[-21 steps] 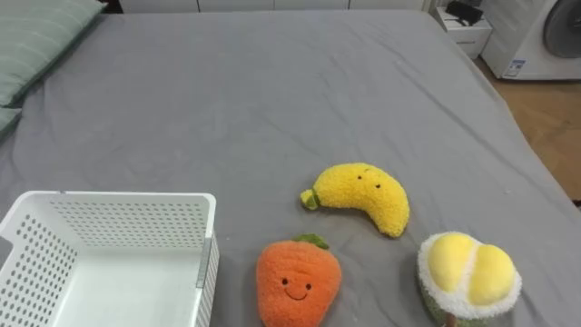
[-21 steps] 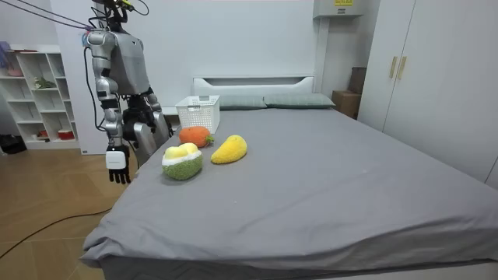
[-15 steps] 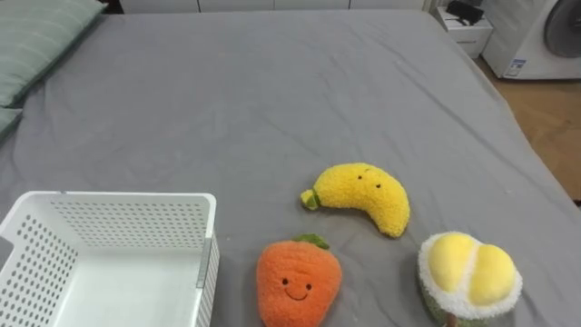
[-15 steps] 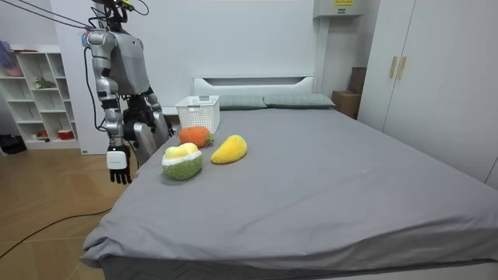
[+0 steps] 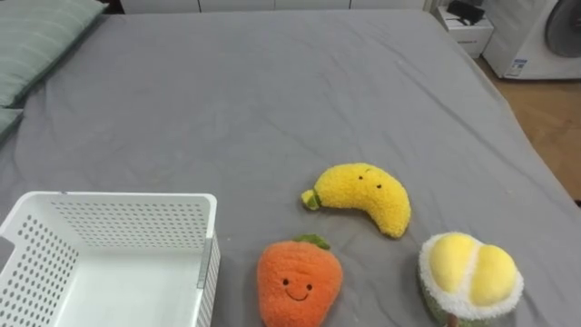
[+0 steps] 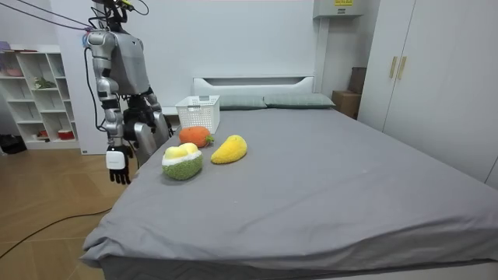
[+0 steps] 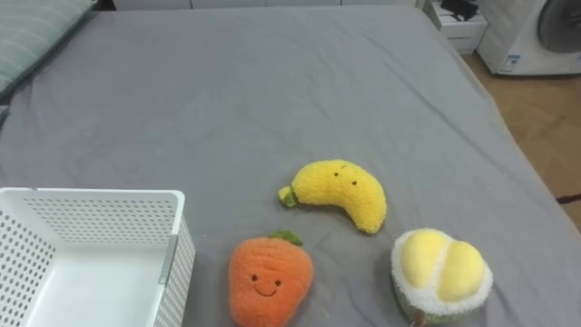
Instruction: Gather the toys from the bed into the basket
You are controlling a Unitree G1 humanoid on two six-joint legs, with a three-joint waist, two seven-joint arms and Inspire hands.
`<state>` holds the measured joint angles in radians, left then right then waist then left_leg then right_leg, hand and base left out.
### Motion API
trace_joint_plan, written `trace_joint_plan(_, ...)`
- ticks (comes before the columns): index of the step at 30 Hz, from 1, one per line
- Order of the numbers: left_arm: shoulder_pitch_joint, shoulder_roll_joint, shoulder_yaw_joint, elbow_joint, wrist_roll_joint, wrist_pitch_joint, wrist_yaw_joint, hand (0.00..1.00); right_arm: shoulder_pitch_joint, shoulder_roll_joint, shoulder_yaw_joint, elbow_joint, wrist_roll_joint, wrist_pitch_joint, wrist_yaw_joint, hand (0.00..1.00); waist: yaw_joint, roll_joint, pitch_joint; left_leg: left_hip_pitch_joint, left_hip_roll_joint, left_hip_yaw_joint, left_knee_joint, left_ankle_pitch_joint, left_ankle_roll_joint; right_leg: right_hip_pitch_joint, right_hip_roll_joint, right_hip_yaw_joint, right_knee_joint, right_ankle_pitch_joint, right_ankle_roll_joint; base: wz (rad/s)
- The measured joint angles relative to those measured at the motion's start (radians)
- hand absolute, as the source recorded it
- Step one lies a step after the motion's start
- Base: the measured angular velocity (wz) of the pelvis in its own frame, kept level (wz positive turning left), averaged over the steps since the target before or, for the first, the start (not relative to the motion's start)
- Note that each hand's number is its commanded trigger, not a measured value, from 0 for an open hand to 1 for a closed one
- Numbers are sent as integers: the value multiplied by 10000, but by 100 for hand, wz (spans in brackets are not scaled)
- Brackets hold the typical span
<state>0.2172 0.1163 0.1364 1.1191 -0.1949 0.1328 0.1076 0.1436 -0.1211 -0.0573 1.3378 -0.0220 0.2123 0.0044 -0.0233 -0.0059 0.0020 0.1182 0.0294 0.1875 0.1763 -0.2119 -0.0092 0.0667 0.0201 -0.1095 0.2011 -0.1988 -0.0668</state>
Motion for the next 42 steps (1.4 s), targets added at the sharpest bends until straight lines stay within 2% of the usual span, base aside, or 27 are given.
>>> trace_joint_plan(5, 128, -65, 165, -68, -85, 12, -11, 0, 152, 13, -650, -30, 1299, -20, -523, 0, -35, -8, -2, 91, 0, 8, -2, 3, 5, 85, 1, 0, 0, 4, 3, 0)
trace_joint_plan(10, 231, -132, 579, -256, -57, 124, 8, 0, 480, 31, -1847, -333, 2770, -128, -1747, 0, -177, -35, -13, 118, -6, -14, -5, 7, 17, 199, 17, 23, -131, 15, 35, 4)
trace_joint_plan(12, 231, -125, 578, -277, -60, 122, 60, 0, 564, 36, -2065, -657, 3208, -166, -2232, 0, -223, -70, -23, 99, -12, 1, -5, 8, 21, 174, 8, 22, -127, 21, 45, -2)
trace_joint_plan(17, 153, -114, 577, -326, -56, 24, 83, 0, 311, -32, -2844, -1708, 3746, -677, -3359, 0, -304, -117, -33, 119, -50, 21, -5, 8, 36, 159, -2, 119, -141, 77, 94, -5)
trace_joint_plan(20, 164, -114, 554, -337, -59, -18, 111, 0, 76, -68, -2906, -2346, 3688, -921, -3904, 0, -296, -117, -32, 122, -53, 65, -14, 11, 39, 138, 5, 192, -147, 90, 107, -6)
trace_joint_plan(23, 192, -119, 470, -367, -65, -50, 131, 0, -198, -72, -2881, -3372, 3746, -962, -4493, 0, -248, -176, -60, 99, -52, 129, -24, 12, 42, 83, 5, 229, -123, 92, 109, -5)
trace_joint_plan(24, 194, -111, 479, -369, -58, -107, 130, 0, -411, -102, -2882, -3565, 3727, -1100, -4625, 0, -244, -196, -69, 77, -53, 149, -62, 37, 82, 28, 8, 243, -124, 96, 110, -4)
trace_joint_plan(27, 256, -106, 586, -372, 411, -282, 102, 0, -692, -258, -2879, -3881, 3613, -1358, -4692, 0, -214, -270, -76, 65, -58, 173, -91, 46, 95, 5, 4, 244, -126, 98, 112, 0)
trace_joint_plan(28, 323, -109, 686, -423, 610, -318, 68, 0, -668, -299, -2957, -4459, 3459, -1301, -4694, 0, -236, -313, -81, 5, -61, 165, -90, 49, 98, -48, -3, 227, -124, 101, 117, 0)
trace_joint_plan(30, 367, -30, 981, -399, 785, -395, -24, 0, -675, -511, -3013, -5437, 3351, -1303, -4691, 0, -252, -401, -39, -50, -60, 165, -99, 52, 102, -141, -5, 224, -84, 113, 108, -2)
trace_joint_plan(32, 504, 220, 1029, -420, 783, -501, -106, 0, -664, -1005, -3124, -7015, 3215, -1306, -4683, 0, -292, -593, 43, -49, -60, 168, -101, 52, 102, -150, -3, 227, -69, 108, 104, -2)
trace_joint_plan(35, 568, 410, 989, -442, 778, -519, -105, 0, -639, -1551, -3127, -8121, 2980, -1583, -4552, 0, -311, -690, 38, -72, -54, 166, -102, 52, 101, -126, 5, 215, -142, 132, 101, 0)
trace_joint_plan(36, 600, 510, 953, -439, 783, -524, -101, 0, -616, -1651, -3125, -8520, 2791, -1604, -4450, 0, -281, -807, 25, -73, -48, 165, -104, 51, 101, -128, 12, 221, -146, 136, 94, 0)
trace_joint_plan(37, 628, 574, 953, -435, 788, -521, -60, 0, -537, -1615, -3078, -8871, 2428, -1607, -4374, 0, -268, -914, 28, -72, -41, 166, -105, 51, 100, -121, 16, 213, -154, 141, 85, 0)
trace_joint_plan(39, 677, 565, 926, -434, 784, -512, -13, 0, -320, -1533, -2865, -9236, 1969, -1616, -4277, 0, -229, -994, -4, -68, -47, 169, -106, 48, 99, -101, 9, 215, -158, 147, 91, 0)
trace_joint_plan(42, 674, 514, 911, -435, 784, -499, -13, 0, -230, -1304, -2651, -9282, 1534, -1572, -3939, 0, -198, -926, -13, -28, -62, 181, -117, 30, 130, -56, -7, 233, -166, 173, 131, -1)
